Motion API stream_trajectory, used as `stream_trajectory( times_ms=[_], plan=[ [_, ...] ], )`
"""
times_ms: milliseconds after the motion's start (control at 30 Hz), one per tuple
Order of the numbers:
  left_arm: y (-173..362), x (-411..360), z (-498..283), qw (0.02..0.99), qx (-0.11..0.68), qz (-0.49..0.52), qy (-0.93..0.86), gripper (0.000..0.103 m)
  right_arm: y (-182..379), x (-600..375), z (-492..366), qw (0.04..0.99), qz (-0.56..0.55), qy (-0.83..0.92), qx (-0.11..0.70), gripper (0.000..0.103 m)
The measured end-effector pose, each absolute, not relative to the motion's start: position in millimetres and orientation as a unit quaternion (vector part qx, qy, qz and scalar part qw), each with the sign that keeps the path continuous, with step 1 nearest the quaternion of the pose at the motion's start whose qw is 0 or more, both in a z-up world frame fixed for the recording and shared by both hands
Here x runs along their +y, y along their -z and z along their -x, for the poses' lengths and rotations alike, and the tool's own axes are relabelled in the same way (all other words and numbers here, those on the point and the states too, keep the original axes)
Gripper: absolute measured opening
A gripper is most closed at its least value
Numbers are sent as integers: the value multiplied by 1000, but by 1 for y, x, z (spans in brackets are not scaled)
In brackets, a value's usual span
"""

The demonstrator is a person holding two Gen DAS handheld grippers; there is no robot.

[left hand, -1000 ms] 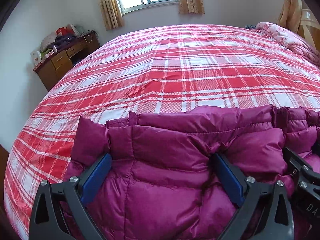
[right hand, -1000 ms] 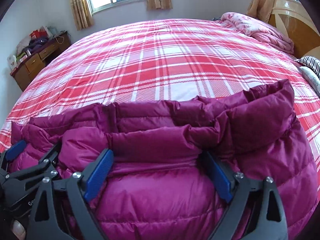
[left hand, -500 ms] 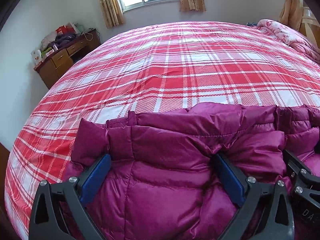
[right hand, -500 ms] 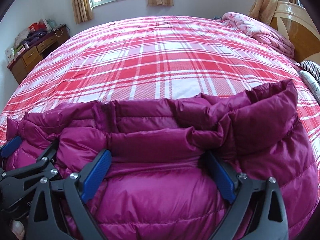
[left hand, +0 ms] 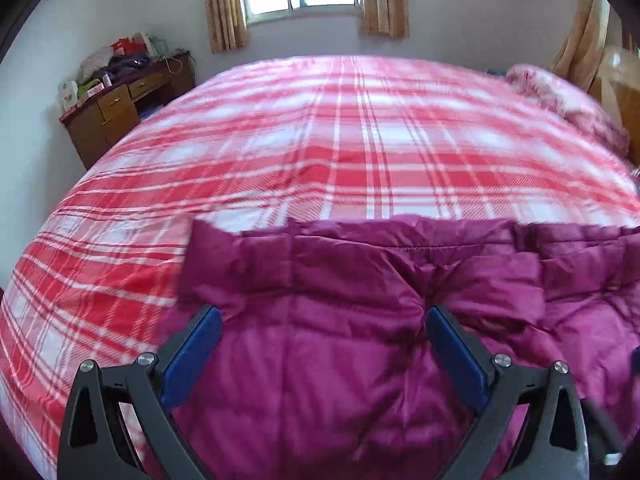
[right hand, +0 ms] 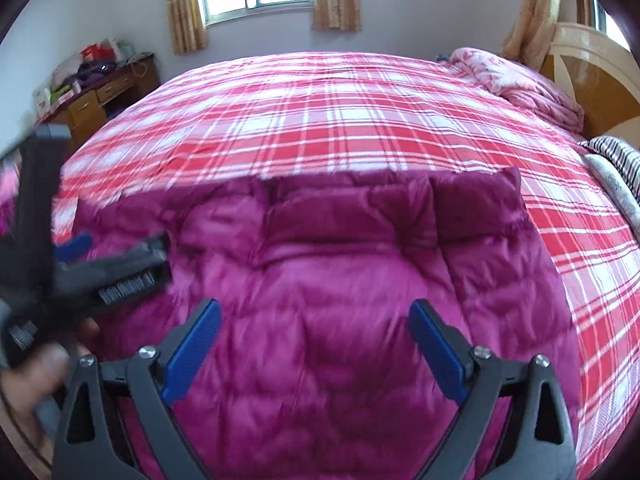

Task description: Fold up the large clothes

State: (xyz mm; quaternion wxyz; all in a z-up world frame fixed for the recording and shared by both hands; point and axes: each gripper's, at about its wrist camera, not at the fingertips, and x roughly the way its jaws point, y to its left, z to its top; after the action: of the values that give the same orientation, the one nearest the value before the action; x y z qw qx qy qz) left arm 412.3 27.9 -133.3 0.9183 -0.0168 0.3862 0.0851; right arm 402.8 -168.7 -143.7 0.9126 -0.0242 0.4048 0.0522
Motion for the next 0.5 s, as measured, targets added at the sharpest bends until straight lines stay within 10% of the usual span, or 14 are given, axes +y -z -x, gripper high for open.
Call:
stream_trajectory(
  times_ms=[500],
  plan=[
    [162, 109, -240, 900, 390, 180, -77, 102, 149, -171, -374, 921, 39, -33, 386, 99]
  ],
)
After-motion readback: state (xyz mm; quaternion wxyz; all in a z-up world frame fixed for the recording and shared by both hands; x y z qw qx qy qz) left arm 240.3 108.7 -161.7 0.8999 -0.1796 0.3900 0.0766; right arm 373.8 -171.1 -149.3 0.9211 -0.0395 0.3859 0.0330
